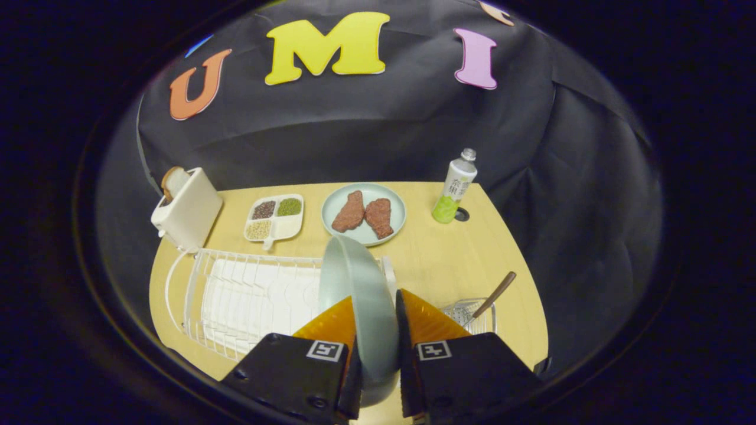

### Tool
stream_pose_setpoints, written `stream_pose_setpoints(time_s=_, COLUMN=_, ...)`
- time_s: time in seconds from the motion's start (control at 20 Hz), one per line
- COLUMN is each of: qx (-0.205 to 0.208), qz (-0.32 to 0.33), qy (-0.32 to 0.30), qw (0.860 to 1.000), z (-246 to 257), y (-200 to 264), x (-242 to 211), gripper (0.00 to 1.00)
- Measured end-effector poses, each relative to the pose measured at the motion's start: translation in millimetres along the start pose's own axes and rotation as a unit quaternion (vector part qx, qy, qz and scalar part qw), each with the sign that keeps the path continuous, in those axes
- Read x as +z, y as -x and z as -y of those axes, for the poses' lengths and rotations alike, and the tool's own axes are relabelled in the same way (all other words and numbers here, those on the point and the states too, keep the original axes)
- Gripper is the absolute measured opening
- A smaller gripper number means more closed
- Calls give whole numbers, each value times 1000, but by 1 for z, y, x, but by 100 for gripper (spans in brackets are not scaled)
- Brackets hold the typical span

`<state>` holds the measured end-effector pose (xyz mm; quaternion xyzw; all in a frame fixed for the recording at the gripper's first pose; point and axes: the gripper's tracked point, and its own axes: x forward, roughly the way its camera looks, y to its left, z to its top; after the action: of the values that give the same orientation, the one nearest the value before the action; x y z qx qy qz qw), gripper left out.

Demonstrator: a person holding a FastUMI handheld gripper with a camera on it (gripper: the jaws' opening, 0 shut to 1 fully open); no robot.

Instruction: Take the plate from the dish rack, then take the spoon from the basket and place it into the plate.

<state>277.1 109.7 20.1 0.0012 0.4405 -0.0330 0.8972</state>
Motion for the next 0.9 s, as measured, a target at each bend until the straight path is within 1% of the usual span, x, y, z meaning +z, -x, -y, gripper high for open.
stream_pose_setpoints(time_s=0.1, qx=28, qz=9, qy=1, qw=1000, z=-4, y=15, x=-9, gripper=31)
stream_pose_setpoints(time_s=0.2, qx=72, qz=14, qy=-11, qw=997, z=-9, y=32, x=-26, gripper=31)
stream_pose_setpoints(time_s=0.3, qx=107, qz=17, qy=-19, qw=994, z=-8, y=45, x=-49, gripper=31)
stream_pose_setpoints(time_s=0.45, qx=158, qz=18, qy=-31, qw=987, z=-7, y=61, x=-96, gripper=31)
stream_pose_setpoints(time_s=0.65, qx=205, qz=6, qy=-64, qw=977, z=-2, y=59, x=-162, gripper=31)
stream_pose_setpoints(time_s=0.75, qx=230, qz=-17, qy=-83, qw=969, z=-4, y=48, x=-194, gripper=31)
stream_pose_setpoints(time_s=0.9, qx=257, qz=-47, qy=-116, qw=958, z=-4, y=28, x=-235, gripper=31)
